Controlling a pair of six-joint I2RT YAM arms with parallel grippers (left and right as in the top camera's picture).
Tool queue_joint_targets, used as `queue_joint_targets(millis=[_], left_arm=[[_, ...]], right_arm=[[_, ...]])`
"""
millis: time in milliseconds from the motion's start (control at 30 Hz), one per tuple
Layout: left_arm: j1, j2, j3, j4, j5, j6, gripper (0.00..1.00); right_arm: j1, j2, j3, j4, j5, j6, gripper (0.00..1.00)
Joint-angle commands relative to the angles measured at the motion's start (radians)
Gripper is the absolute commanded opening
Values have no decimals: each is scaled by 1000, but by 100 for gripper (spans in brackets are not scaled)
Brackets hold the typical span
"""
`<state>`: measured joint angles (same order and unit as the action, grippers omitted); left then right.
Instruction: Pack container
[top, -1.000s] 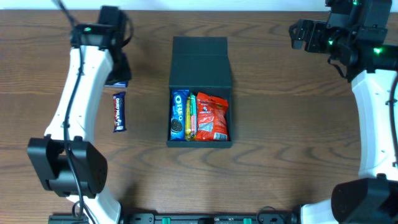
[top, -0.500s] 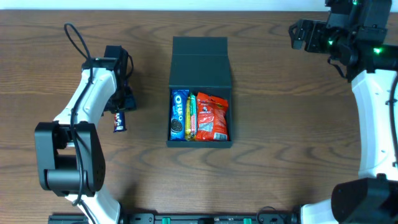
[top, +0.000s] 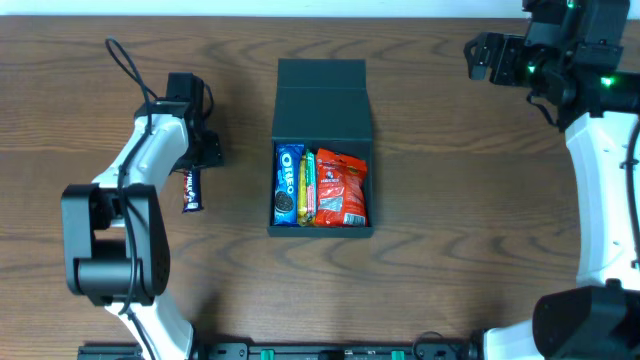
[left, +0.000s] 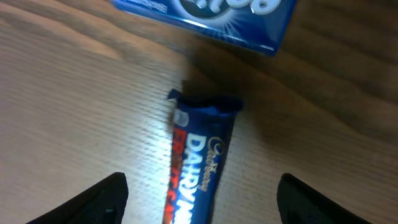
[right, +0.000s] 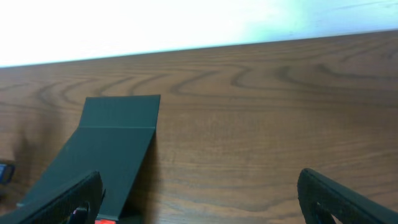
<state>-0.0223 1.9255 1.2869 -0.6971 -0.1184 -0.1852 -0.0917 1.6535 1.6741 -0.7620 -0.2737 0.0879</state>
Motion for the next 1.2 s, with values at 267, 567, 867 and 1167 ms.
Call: queue_joint_targets(millis=[267,567,867,1167], left_arm=[[5,51,-7,23,14,14,71],[70,51,-7,67,57,38,68],[81,51,-7,77,138,78,64],[81,54,-7,83,137,105,61]], right_arm=[[-6,-19,-2,-21,-8,5,99],[-6,-19,-2,-21,-7,5,99],[-6,-19,-2,-20,-8,5,99],[-6,-19,-2,-20,-8,5,99]])
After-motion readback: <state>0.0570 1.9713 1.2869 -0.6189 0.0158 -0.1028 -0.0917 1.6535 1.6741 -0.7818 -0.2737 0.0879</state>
